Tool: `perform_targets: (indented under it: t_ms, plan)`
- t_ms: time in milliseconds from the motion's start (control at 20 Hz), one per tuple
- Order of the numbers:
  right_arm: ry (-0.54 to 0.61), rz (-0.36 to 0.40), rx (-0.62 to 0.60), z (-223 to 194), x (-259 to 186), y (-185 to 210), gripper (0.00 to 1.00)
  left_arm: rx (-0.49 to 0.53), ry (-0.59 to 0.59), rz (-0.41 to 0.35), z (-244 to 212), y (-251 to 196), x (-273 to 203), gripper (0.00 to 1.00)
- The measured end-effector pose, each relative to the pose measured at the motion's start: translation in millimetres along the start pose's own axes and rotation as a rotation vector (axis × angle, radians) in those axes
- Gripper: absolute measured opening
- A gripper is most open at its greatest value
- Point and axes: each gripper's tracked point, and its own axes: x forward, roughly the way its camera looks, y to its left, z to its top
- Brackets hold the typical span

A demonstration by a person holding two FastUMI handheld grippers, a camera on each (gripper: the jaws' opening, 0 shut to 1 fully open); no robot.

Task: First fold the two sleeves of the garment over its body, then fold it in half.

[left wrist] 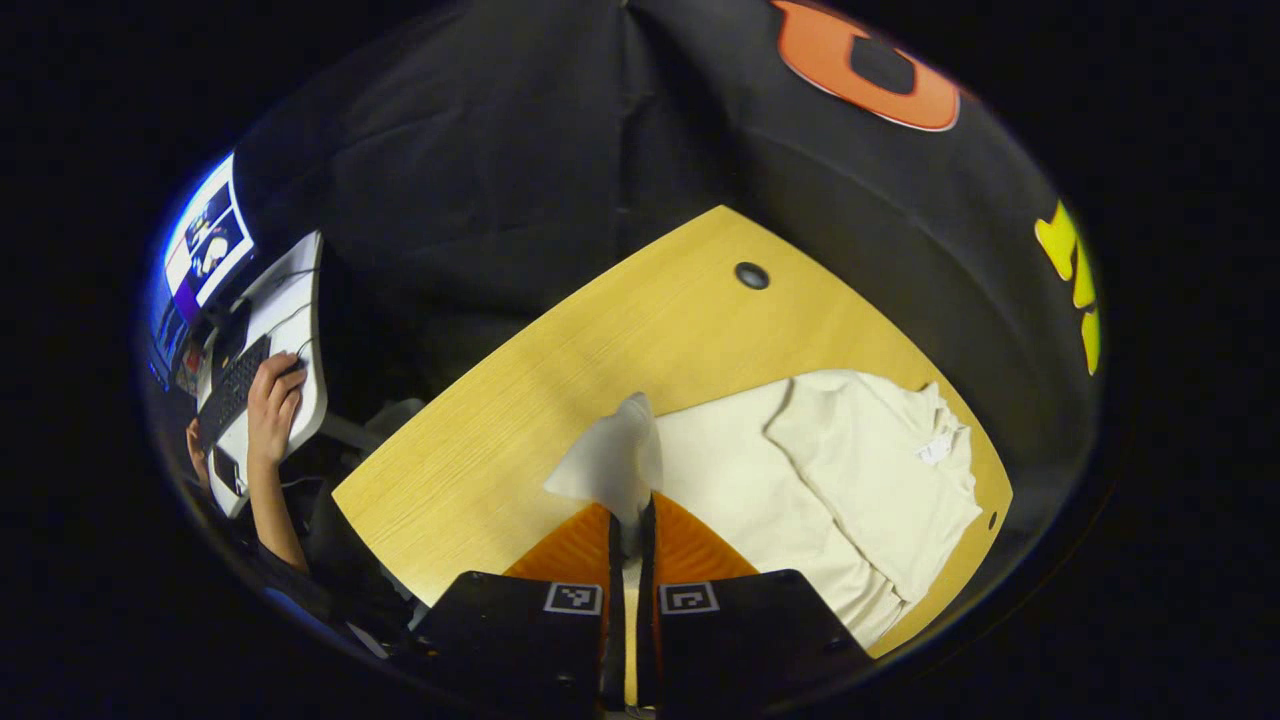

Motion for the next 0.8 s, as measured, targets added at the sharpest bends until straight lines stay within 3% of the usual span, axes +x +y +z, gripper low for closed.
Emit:
perform_targets:
  t_ms: [350, 800]
  plan:
    - [0.009, -0.079, 0.009, -11, 4, -36, 0.97, 0.194, -0.008, -0.118, 15, -163, -9, 0.07]
    - [0.094, -0.235, 0.017, -39, -7, -93, 0.97, 0.46, 0.069, -0.239, -55, -343, 16, 0.07]
